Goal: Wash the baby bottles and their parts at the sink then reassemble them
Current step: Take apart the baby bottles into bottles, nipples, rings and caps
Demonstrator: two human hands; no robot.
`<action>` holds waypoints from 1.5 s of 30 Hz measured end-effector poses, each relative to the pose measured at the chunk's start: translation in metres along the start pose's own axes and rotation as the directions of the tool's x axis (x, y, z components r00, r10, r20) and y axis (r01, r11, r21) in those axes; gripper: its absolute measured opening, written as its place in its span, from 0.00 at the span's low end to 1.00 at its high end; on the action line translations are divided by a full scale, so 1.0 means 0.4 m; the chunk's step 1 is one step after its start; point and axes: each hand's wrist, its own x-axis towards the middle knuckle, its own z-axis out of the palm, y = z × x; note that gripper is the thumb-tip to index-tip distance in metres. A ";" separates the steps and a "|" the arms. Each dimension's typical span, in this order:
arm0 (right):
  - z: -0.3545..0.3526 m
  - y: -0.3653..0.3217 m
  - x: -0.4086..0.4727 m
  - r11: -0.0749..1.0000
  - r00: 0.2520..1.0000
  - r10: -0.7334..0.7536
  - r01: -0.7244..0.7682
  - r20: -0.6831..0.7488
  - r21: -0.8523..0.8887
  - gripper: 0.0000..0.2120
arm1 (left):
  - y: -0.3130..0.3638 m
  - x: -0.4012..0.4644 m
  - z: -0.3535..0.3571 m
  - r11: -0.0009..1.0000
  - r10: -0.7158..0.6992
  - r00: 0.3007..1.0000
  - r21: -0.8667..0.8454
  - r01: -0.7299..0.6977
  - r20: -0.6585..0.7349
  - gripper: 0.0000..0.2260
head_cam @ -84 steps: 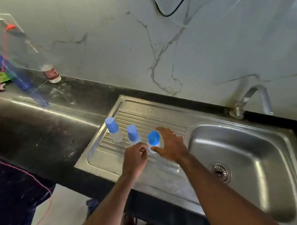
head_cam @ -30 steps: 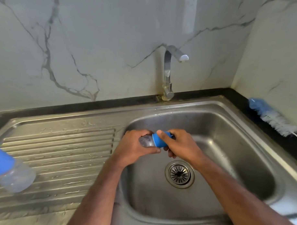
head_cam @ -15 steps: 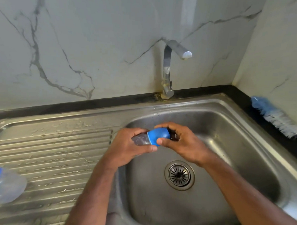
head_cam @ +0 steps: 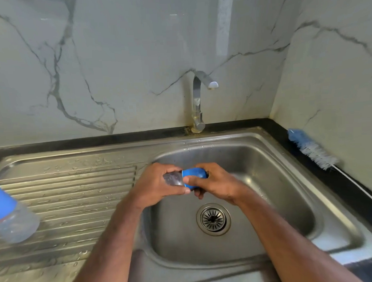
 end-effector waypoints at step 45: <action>0.055 0.189 0.189 0.840 0.974 0.078 -0.179 -0.212 -0.513 0.24 | -0.089 0.037 0.006 0.945 -0.327 0.830 -0.179 0.275 -0.452 0.15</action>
